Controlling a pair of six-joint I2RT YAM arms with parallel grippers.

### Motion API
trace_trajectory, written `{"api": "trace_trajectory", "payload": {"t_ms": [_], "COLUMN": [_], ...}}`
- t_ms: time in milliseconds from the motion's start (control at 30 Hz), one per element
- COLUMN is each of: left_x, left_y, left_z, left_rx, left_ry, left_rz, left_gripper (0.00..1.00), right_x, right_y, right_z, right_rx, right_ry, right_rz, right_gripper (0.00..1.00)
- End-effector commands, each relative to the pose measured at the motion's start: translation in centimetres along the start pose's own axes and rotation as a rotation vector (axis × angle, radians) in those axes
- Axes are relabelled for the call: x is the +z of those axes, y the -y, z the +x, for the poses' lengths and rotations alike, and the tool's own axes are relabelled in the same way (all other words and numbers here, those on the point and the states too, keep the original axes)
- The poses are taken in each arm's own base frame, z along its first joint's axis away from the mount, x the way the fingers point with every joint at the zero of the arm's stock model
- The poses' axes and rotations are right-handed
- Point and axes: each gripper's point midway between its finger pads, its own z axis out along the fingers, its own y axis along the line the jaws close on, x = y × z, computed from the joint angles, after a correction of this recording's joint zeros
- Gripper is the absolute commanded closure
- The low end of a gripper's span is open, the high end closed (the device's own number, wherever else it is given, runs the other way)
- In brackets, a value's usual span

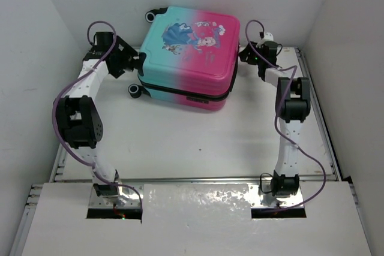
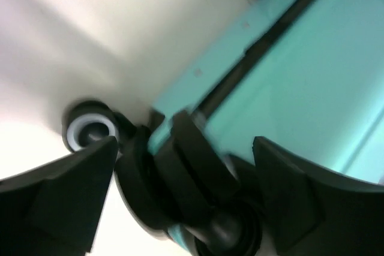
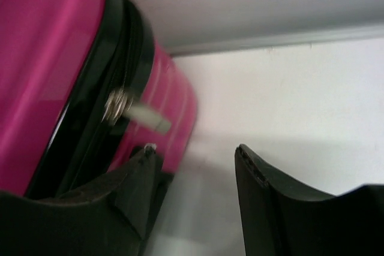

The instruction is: Pack the luggage

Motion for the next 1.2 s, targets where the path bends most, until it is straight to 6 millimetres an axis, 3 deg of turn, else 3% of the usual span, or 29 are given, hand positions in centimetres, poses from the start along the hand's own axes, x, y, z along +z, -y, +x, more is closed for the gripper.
{"api": "trace_trajectory", "payload": {"t_ms": [0,33,67,200,233,300,333,367,433,467,533,567,600,633,700,767,800,833,867,900,933,967,1000,1033,1067,1100,1167], "left_x": [-3.4,-5.6,-6.7,-11.5,-11.7,-13.5,-13.1,-14.5,-14.3,-15.6,-15.6,-16.6,-16.5,-16.7,-17.9,-19.3,-19.3,-20.3,-20.5,-20.5,-20.7,-20.6,-20.8,-20.8,-20.6,-20.5,-19.7], "left_y": [3.0,3.9,4.0,3.6,3.1,3.3,2.4,2.8,1.4,1.4,0.1,0.0,-0.7,-0.9,-1.4,-1.7,-2.3,-2.3,-3.0,-3.8,-4.8,-6.1,-7.2,-8.3,-8.9,-9.7,-10.7], "left_z": [-5.0,-6.1,-6.4,-7.0,-6.5,-5.9,-4.7,-4.2,-2.4,-2.4,-0.9,-0.6,0.1,0.5,0.9,1.2,1.7,1.6,1.6,1.7,1.1,1.4,0.8,1.3,1.5,1.3,1.6], "left_rx": [0.143,0.151,0.156,0.188,0.195,0.198,0.203,0.205,0.223,0.226,0.246,0.252,0.257,0.269,0.278,0.288,0.291,0.294,0.291,0.285,0.271,0.267,0.249,0.248,0.244,0.219,0.204], "left_ry": [0.215,0.256,0.273,0.351,0.342,0.346,0.316,0.315,0.282,0.3,0.269,0.277,0.262,0.255,0.261,0.277,0.271,0.298,0.307,0.314,0.35,0.336,0.358,0.338,0.332,0.349,0.351], "left_rz": [0.037,0.055,0.05,0.031,0.025,0.063,0.055,0.094,0.091,0.112,0.109,0.124,0.115,0.123,0.132,0.143,0.14,0.158,0.136,0.105,0.052,-0.008,-0.075,-0.122,-0.147,-0.184,-0.218], "left_gripper": [0.0,0.0,0.0,0.0,0.0,0.0,0.0,0.0,0.0,0.0,0.0,0.0,0.0,0.0,0.0,0.0,0.0,0.0,0.0,0.0,0.0,0.0,0.0,0.0,0.0,0.0,0.0], "right_x": [-4.2,-5.2,-6.3,-8.1,-8.5,-8.6,-8.8,-8.7,-8.8,-8.8,-9.1,-9.2,-9.4,-10.6,-12.1,-14.9,-17.3,-18.4,-19.7,-20.8,-22.4,-23.4,-25.6,-27.3,-28.8,-30.0,-31.2], "right_y": [-7.3,-6.7,-7.5,-8.5,-9.2,-9.0,-8.8,-8.2,-6.7,-6.5,-6.6,-6.9,-7.0,-8.1,-10.2,-15.0,-15.7,-20.0,-23.7,-26.1,-32.1,-34.9,-39.2,-41.0,-40.0,-39.3,-35.1], "right_z": [-1.3,0.4,-1.1,1.0,2.9,4.8,6.4,7.3,9.8,10.5,12.6,13.1,13.4,14.5,15.1,15.8,18.4,18.7,17.4,18.0,18.8,19.4,19.8,18.6,19.7,19.4,18.0], "right_rx": [0.126,0.139,0.138,0.15,0.152,0.093,0.089,0.086,0.093,0.099,0.113,0.119,0.121,0.123,0.208,0.26,0.284,0.285,0.374,0.374,0.354,0.338,0.335,0.317,0.296,0.295,0.297], "right_ry": [-0.005,-0.023,-0.002,-0.083,-0.149,-0.204,-0.258,-0.282,-0.355,-0.374,-0.43,-0.44,-0.441,-0.453,-0.404,-0.302,-0.324,-0.234,-0.149,-0.133,-0.155,-0.177,-0.191,-0.177,-0.194,-0.184,-0.094], "right_rz": [-0.155,-0.118,-0.117,-0.095,-0.091,-0.025,0.015,0.067,0.153,0.165,0.182,0.188,0.207,0.209,0.229,0.23,0.262,0.22,0.155,0.111,-0.008,-0.075,-0.198,-0.281,-0.278,-0.276,-0.175], "right_gripper": [0.47,0.47,0.47,0.48,0.48,0.48,0.47,0.47,0.48,0.49,0.63,0.67,0.9,1.0,1.0,1.0,1.0,1.0,1.0,1.0,1.0,0.73,0.56,0.15,0.02,0.01,0.01]}}
